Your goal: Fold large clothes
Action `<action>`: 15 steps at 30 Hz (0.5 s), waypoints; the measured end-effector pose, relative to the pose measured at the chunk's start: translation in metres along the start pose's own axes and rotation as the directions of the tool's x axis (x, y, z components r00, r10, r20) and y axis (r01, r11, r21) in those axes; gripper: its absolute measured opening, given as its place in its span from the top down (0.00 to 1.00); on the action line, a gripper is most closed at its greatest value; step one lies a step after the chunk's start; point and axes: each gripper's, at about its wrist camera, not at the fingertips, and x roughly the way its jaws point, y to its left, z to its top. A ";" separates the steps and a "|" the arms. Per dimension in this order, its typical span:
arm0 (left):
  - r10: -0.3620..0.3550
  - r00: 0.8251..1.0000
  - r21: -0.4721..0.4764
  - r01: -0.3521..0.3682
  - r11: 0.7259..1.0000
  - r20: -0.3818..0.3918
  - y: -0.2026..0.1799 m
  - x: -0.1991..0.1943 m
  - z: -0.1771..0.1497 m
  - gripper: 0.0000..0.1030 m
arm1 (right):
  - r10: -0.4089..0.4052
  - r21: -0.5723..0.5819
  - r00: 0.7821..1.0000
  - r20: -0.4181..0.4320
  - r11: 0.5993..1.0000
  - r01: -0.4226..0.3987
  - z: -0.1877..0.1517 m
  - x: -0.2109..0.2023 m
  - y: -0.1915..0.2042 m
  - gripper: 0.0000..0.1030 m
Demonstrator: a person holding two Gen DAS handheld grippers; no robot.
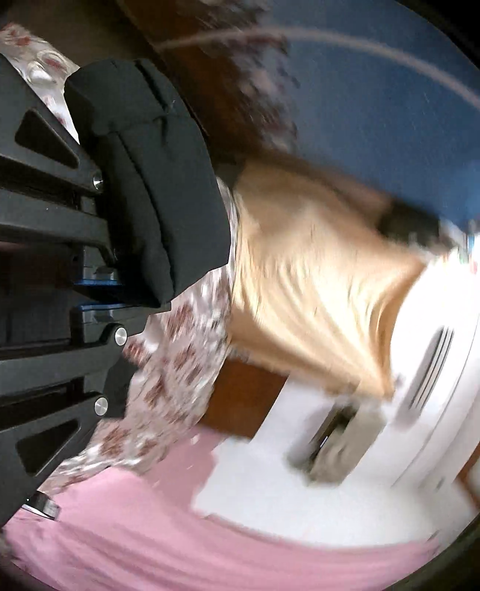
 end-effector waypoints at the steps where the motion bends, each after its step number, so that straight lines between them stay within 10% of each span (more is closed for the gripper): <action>1: -0.021 1.000 0.022 0.021 1.000 -0.007 -0.013 0.003 0.001 0.94 | -0.010 0.011 1.000 0.002 1.000 0.010 -0.001 -0.006 -0.011 0.14; 8: -0.163 0.972 0.219 0.198 0.955 -0.170 -0.132 0.048 -0.032 0.94 | -0.087 0.119 0.996 -0.003 0.989 0.087 -0.024 -0.037 -0.104 0.14; 15: -0.187 0.906 0.313 0.316 0.896 -0.379 -0.208 0.091 -0.118 0.94 | -0.105 0.284 0.994 0.009 0.954 0.098 -0.058 -0.045 -0.176 0.14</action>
